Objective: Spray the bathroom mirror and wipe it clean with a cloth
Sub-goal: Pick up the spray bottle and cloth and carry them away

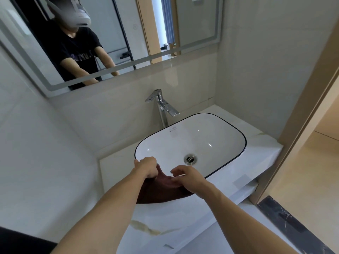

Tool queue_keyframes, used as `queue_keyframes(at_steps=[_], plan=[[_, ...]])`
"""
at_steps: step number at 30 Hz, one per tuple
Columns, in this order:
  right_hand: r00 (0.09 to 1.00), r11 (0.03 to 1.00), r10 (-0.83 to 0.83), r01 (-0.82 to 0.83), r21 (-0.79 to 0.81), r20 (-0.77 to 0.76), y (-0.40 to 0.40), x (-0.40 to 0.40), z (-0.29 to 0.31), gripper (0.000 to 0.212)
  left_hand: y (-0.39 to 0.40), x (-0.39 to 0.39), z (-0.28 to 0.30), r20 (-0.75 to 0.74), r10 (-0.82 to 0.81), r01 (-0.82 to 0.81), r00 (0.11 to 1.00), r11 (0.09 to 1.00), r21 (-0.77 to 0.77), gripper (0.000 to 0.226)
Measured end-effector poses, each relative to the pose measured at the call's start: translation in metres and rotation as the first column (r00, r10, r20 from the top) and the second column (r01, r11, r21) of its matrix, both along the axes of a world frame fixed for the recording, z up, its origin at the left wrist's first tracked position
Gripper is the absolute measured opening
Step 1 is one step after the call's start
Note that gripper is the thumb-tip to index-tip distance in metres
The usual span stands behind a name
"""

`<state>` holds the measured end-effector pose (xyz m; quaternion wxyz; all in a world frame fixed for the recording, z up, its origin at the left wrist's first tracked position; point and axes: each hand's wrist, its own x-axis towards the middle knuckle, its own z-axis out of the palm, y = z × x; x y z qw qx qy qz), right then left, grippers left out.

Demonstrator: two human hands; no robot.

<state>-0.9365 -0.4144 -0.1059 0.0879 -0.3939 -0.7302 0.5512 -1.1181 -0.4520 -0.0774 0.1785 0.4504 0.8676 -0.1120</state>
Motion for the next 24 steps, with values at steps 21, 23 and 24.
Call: queue_keyframes(at_steps=[21,23,24], plan=[[0.999,0.786,-0.021,0.031,0.617,-0.024,0.093,0.064,0.127,0.012,-0.003,0.052,0.137,0.242,-0.219,-0.097,0.945,0.519,0.850,0.027],[0.996,0.754,-0.066,0.091,0.651,-0.062,0.103,0.092,0.147,0.011,0.014,0.070,0.146,0.220,-0.273,-0.064,0.936,0.483,0.873,0.025],[0.992,0.736,-0.096,0.127,0.665,-0.084,0.108,0.110,0.154,0.011,0.024,0.081,0.148,0.209,-0.308,-0.045,0.928,0.466,0.883,0.024]])
